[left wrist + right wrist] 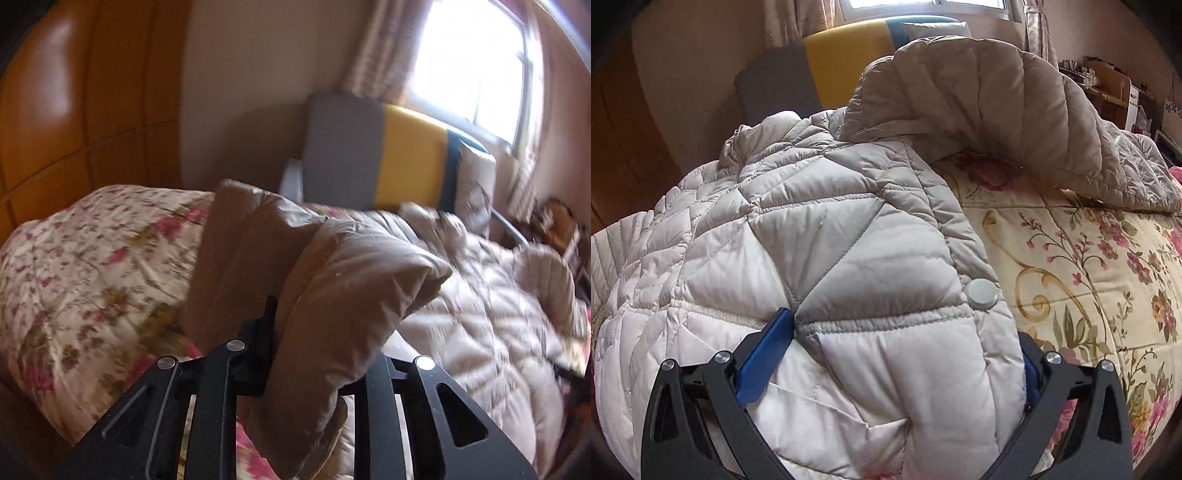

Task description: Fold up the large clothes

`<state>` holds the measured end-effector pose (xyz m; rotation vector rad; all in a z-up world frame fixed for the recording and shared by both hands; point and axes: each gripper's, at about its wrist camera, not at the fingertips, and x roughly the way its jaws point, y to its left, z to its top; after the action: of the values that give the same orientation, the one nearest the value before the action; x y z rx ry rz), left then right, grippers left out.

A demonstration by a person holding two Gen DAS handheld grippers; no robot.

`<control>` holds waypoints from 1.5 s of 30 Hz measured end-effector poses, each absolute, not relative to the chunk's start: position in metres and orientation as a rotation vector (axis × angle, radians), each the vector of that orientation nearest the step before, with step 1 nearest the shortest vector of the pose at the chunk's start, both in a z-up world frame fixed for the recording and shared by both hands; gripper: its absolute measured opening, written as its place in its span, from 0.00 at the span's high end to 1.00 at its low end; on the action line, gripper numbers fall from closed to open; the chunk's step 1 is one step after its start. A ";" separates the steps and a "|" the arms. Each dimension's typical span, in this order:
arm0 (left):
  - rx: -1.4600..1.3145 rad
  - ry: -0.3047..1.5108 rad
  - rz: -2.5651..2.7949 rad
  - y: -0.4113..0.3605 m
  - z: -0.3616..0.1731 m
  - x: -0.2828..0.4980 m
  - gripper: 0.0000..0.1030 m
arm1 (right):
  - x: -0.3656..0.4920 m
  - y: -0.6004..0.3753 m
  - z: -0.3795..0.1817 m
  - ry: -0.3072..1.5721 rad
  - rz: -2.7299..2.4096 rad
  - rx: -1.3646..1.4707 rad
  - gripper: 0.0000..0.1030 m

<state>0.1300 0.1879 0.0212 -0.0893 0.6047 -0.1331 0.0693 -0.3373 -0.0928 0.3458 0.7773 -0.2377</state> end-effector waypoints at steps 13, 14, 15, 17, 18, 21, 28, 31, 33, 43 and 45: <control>-0.323 0.674 -0.084 0.257 0.114 0.202 0.90 | 0.068 -0.337 -0.093 0.774 -0.235 0.351 0.02; -0.328 0.677 -0.101 0.251 0.119 0.206 0.90 | 0.068 -0.337 -0.093 0.774 -0.234 0.352 0.02; -0.331 0.680 -0.121 0.243 0.124 0.209 0.90 | 0.068 -0.337 -0.093 0.773 -0.233 0.353 0.02; -0.303 0.680 -0.175 0.218 0.135 0.214 0.90 | 0.068 -0.337 -0.092 0.772 -0.233 0.353 0.02; -0.284 0.678 -0.195 0.207 0.137 0.215 0.90 | 0.068 -0.337 -0.092 0.772 -0.233 0.353 0.02; -0.259 0.684 -0.276 0.166 0.138 0.223 0.90 | 0.067 -0.337 -0.092 0.771 -0.232 0.354 0.02; -0.244 0.729 -0.461 0.059 0.117 0.241 0.90 | 0.066 -0.337 -0.092 0.761 -0.227 0.361 0.02; -0.179 0.737 -0.522 0.004 0.102 0.242 0.90 | 0.066 -0.337 -0.092 0.761 -0.230 0.357 0.02; -0.136 0.745 -0.557 -0.026 0.089 0.241 0.90 | 0.066 -0.337 -0.093 0.761 -0.232 0.354 0.02; 0.056 0.836 -0.587 -0.135 -0.004 0.252 0.90 | 0.067 -0.337 -0.093 0.751 -0.228 0.360 0.02; 0.069 0.847 -0.584 -0.146 -0.021 0.252 0.80 | 0.066 -0.338 -0.094 0.749 -0.228 0.359 0.02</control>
<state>0.2519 -0.1463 -0.0208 0.0693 0.8474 -0.5839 0.0659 -0.3376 -0.0940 0.3590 0.7489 -0.2276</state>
